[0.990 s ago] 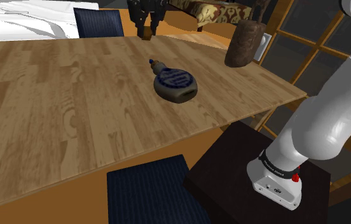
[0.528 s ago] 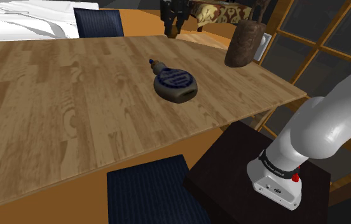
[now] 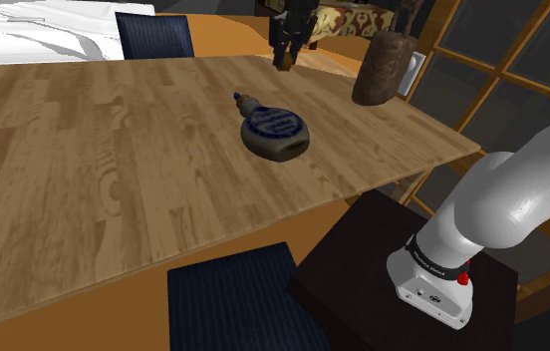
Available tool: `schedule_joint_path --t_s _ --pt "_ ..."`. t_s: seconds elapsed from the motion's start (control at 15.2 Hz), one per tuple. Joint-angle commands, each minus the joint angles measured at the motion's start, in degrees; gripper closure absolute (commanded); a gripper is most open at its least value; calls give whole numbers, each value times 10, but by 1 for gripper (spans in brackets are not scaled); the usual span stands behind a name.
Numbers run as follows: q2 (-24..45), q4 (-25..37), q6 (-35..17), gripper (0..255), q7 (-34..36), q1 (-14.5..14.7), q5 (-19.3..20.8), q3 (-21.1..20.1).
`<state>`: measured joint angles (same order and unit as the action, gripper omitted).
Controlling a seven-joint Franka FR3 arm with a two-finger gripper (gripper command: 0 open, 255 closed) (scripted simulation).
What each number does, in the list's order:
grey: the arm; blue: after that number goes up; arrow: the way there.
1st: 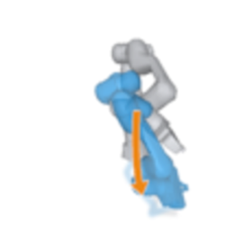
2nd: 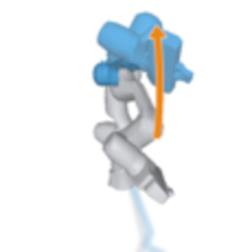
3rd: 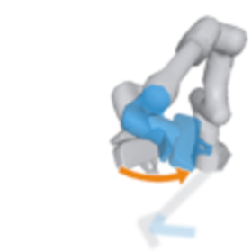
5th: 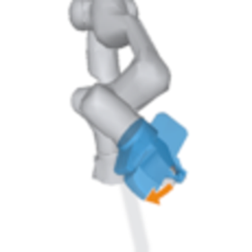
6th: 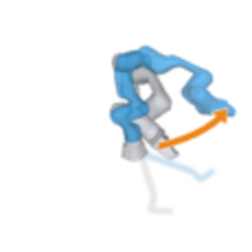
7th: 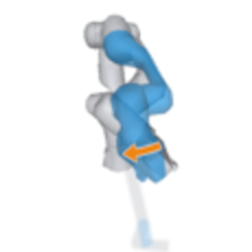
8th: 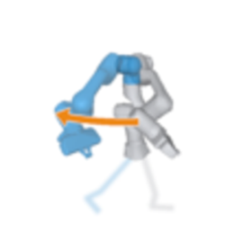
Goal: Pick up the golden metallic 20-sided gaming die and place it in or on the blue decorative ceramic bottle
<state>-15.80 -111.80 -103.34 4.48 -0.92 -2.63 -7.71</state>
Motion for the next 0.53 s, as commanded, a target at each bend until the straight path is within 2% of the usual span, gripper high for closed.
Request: schedule_joint_path --t_s 0.0,0.46 --pt "-2 -20 -18 255 -2 0 0 0" --pt "-3 -78 -75 255 -3 1 -2 -1"
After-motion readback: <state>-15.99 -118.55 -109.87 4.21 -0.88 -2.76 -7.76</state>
